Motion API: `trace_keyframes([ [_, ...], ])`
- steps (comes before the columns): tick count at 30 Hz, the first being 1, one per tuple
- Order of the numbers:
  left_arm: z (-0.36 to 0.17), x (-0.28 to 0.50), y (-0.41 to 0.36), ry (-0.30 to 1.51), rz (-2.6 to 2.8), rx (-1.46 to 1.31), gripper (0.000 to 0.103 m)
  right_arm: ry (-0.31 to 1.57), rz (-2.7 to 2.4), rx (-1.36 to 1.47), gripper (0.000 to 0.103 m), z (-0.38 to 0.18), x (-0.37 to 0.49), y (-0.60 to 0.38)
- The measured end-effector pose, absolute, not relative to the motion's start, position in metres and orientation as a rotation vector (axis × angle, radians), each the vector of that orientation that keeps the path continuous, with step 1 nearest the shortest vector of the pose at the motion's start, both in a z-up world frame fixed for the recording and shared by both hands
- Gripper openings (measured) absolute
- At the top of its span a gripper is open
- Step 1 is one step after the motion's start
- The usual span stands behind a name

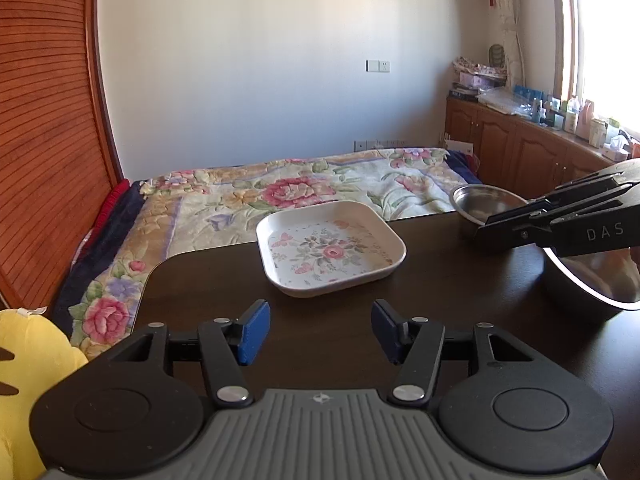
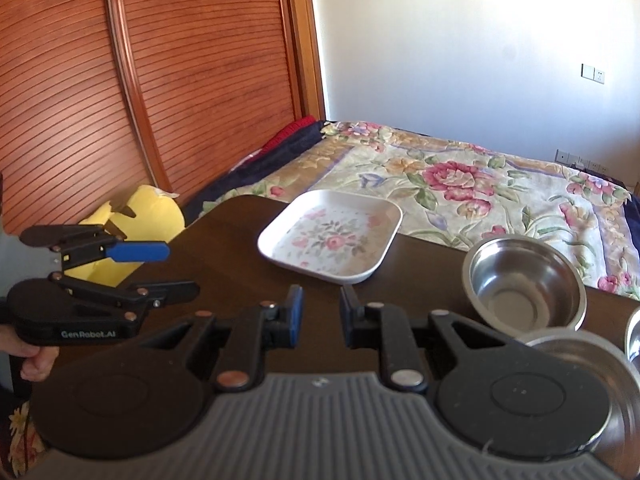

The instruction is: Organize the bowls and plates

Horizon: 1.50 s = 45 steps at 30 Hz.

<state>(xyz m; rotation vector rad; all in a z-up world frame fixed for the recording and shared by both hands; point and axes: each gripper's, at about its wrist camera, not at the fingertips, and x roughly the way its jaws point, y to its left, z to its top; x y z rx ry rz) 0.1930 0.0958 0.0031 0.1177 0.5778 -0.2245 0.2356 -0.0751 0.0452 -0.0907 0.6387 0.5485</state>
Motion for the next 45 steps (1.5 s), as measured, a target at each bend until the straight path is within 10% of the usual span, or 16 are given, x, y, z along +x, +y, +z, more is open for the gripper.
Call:
trace_keyframes([
  [20,-0.009,0.272,0.108,0.580,-0.228,0.135,0.070,0.788,0.495,-0.050,0.036,0.022,0.329,-0.056],
  [45,-0.039,0.333,0.117,0.708,-0.219,0.035,0.029,0.923,0.449,-0.015,0.024,-0.007,0.377,-0.055],
])
